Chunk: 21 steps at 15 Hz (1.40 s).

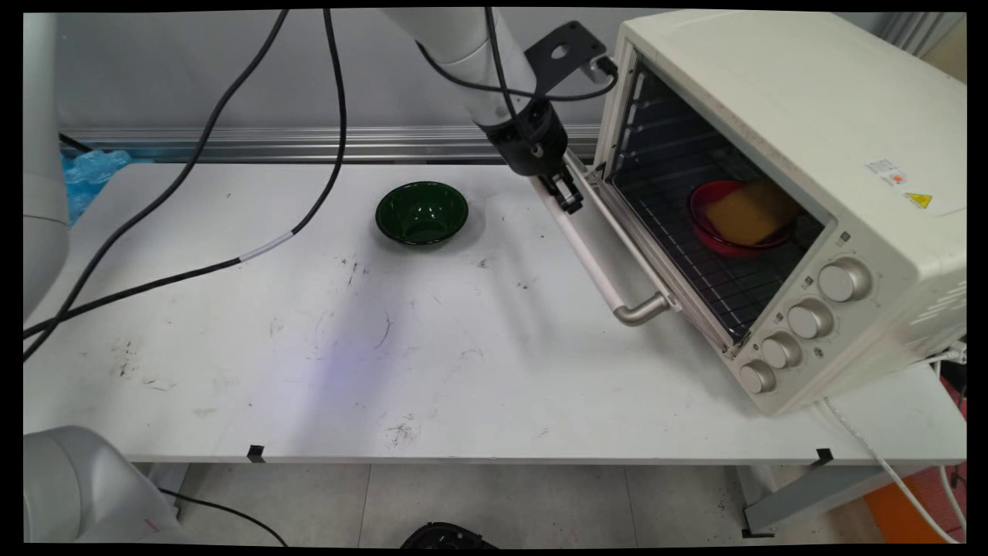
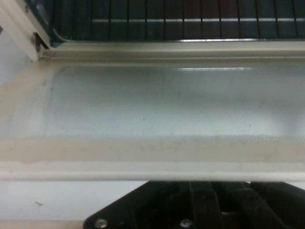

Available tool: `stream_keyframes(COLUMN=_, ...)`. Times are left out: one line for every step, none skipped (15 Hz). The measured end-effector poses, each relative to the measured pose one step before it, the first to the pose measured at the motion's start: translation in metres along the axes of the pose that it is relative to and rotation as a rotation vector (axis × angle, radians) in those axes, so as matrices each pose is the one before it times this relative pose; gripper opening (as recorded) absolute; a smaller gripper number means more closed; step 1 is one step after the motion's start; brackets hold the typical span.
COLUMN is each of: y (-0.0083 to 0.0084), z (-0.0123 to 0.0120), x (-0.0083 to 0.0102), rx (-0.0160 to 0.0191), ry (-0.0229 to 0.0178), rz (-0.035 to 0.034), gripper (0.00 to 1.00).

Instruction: Open the oven

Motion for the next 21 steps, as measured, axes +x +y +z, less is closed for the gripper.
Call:
stream_keyframes(y=-0.00077, z=0.00272, x=-0.00324, rx=-0.00301, ry=-0.00059, rz=0.00553, gripper=0.00)
stream_keyframes(y=-0.00074, z=0.00224, x=-0.00277, rx=-0.00220, ry=0.00005, rz=0.00496, gripper=0.00)
stream_keyframes(y=-0.00095, z=0.00292, x=-0.00382, rx=-0.00260, ry=0.00058, rz=0.00613, gripper=0.00)
stream_keyframes(y=-0.00069, z=0.00217, x=-0.00286, rx=-0.00175, ry=0.00074, rz=0.00434, gripper=0.00)
stream_keyframes(y=-0.00087, z=0.00203, x=-0.00329, rx=-0.00141, ry=0.00051, rz=0.00410, gripper=0.00)
stream_keyframes(y=-0.00091, z=0.00232, x=-0.00385, rx=-0.00174, ry=0.00062, rz=0.00470, gripper=0.00)
stream_keyframes(y=-0.00087, z=0.00212, x=-0.00390, rx=-0.00158, ry=0.00031, rz=0.00441, gripper=0.00)
stream_keyframes(y=-0.00071, z=0.00188, x=-0.00343, rx=-0.00110, ry=0.00025, rz=0.00355, gripper=0.00)
stream_keyframes(y=-0.00093, z=0.00242, x=-0.00464, rx=-0.00150, ry=0.00041, rz=0.00361, gripper=0.00)
stream_keyframes(y=-0.00064, z=0.00164, x=-0.00361, rx=-0.00078, ry=0.00047, rz=0.00155, gripper=0.00)
stream_keyframes(y=-0.00061, z=0.00183, x=-0.00366, rx=-0.00113, ry=0.00132, rz=0.00125, gripper=0.00)
stream_keyframes(y=-0.00032, z=0.00112, x=-0.00229, rx=-0.00063, ry=0.00068, rz=0.00046, gripper=0.00)
stream_keyframes(y=-0.00040, z=0.00163, x=-0.00368, rx=-0.00145, ry=0.00120, rz=0.00081, gripper=0.00)
stream_keyframes(y=-0.00032, z=0.00188, x=-0.00471, rx=-0.00207, ry=0.00048, rz=0.00050, gripper=0.00)
stream_keyframes(y=-0.00020, z=0.00177, x=-0.00484, rx=-0.00233, ry=-0.00024, rz=0.00011, gripper=0.00)
stream_keyframes(y=-0.00017, z=0.00140, x=-0.00390, rx=-0.00155, ry=0.00034, rz=0.00003, gripper=0.00)
stream_keyframes(y=-0.00021, z=0.00158, x=-0.00456, rx=-0.00154, ry=0.00008, rz=-0.00054, gripper=0.00)
stream_keyframes(y=-0.00014, z=0.00103, x=-0.00305, rx=-0.00056, ry=0.00039, rz=-0.00043, gripper=0.00)
stream_keyframes(y=-0.00022, z=0.00091, x=-0.00298, rx=-0.00038, ry=0.00097, rz=-0.00044, gripper=0.00)
stream_keyframes(y=-0.00050, z=0.00143, x=-0.00450, rx=-0.00015, ry=0.00160, rz=0.00006, gripper=0.00)
stream_keyframes(y=-0.00055, z=0.00104, x=-0.00405, rx=0.00054, ry=0.00139, rz=-0.00127, gripper=0.00)
